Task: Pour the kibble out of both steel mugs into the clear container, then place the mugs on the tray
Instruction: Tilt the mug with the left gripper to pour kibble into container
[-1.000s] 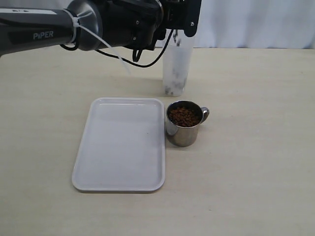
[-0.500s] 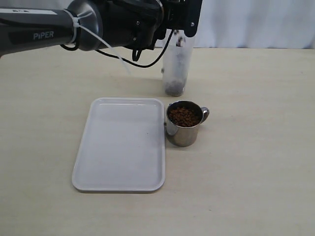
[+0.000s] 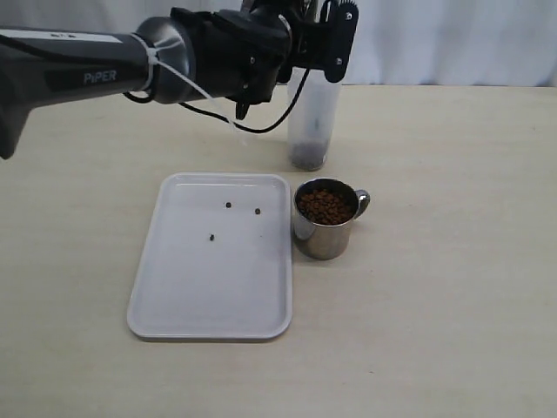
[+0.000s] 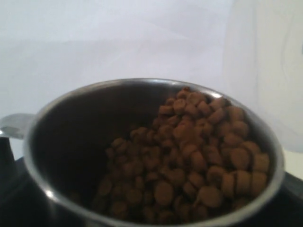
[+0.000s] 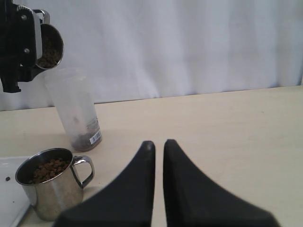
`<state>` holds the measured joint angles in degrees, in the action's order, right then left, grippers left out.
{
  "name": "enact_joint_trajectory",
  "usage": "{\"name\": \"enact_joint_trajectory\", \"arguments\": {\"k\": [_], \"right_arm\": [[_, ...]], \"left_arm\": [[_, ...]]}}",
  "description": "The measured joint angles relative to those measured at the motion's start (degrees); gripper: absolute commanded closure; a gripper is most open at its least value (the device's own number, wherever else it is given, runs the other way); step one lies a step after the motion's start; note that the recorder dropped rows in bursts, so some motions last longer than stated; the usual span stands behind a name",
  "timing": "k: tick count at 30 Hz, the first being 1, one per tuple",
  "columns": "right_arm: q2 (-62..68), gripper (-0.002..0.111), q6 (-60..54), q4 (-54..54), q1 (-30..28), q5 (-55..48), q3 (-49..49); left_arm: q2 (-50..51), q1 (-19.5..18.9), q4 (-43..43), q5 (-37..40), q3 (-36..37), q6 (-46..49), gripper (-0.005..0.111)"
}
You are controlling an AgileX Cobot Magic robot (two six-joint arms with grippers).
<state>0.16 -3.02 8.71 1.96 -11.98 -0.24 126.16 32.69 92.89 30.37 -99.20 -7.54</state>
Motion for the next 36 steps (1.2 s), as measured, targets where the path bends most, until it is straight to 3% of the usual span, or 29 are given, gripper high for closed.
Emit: {"name": "enact_joint_trajectory", "arguments": {"k": [10,36], "right_arm": [[0.0,0.103,0.0,0.0,0.0,0.0,0.0],[0.0,0.103,0.0,0.0,0.0,0.0,0.0]], "left_arm": [[2.24,0.04,0.0,2.48,-4.32,0.12,0.107],[2.24,0.86,0.0,2.92,-4.32,7.09,0.107]]}}
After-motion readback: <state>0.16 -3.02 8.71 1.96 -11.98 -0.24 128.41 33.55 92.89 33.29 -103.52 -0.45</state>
